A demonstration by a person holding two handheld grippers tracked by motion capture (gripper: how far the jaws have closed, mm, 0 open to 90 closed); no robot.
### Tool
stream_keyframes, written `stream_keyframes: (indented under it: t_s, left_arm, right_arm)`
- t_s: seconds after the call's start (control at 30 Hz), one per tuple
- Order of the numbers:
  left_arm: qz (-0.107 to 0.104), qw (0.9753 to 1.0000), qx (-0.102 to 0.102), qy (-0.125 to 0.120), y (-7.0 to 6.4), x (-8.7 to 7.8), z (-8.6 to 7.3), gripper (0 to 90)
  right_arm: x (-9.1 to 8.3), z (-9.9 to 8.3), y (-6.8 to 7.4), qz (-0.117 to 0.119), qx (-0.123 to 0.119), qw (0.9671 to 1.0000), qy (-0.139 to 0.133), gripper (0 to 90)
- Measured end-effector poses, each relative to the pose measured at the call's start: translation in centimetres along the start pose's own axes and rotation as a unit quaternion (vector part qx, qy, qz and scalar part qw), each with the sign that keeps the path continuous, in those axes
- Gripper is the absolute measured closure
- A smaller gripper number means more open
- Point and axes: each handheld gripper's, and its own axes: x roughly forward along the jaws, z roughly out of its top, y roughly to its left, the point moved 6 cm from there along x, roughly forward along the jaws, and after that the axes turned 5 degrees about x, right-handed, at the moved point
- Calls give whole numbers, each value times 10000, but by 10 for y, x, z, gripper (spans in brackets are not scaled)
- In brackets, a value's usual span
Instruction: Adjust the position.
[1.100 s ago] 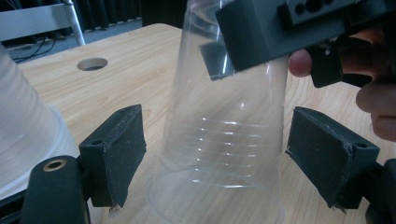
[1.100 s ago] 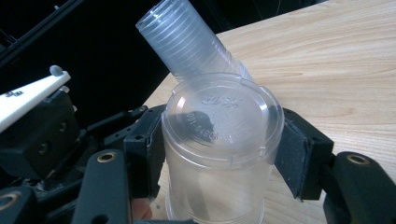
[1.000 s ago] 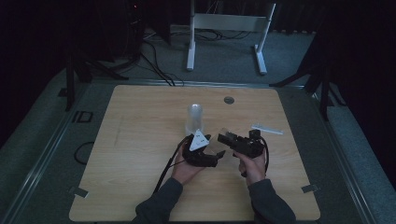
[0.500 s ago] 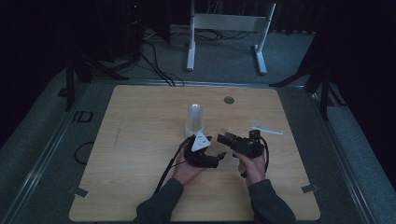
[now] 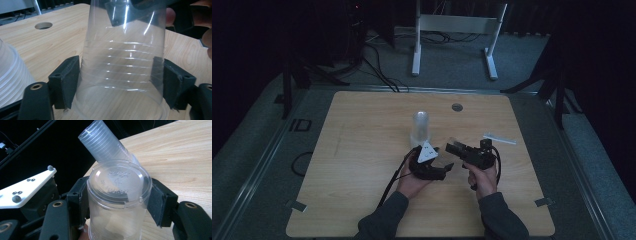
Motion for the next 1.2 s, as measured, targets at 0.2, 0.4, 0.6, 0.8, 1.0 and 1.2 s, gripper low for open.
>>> stream_keyframes:
  t_s: [0.2,0.4,0.6,0.8,1.0,1.2]
  left_arm:
    - [49,10000,57,-8,-1,0,0,262]
    - [70,9998,166,84,-3,2,-1,242]
    - [71,9999,139,42,-4,1,0,261]
    - [48,9998,184,56,-4,0,1,269]
    - [70,9998,202,40,-4,-2,1,269]
    - [105,9998,160,24,0,-4,1,269]
  right_arm:
    - [-1,1,0,5,-21,10000,7,397]
    - [-1,1,0,5,14,10000,-2,398]
    - [-2,1,-1,11,19,10000,-2,397]
    - [-3,2,-1,11,-35,10000,2,357]
    - [-4,1,-1,-52,-100,9999,37,312]
    - [-9,0,-1,-41,-230,9997,73,304]
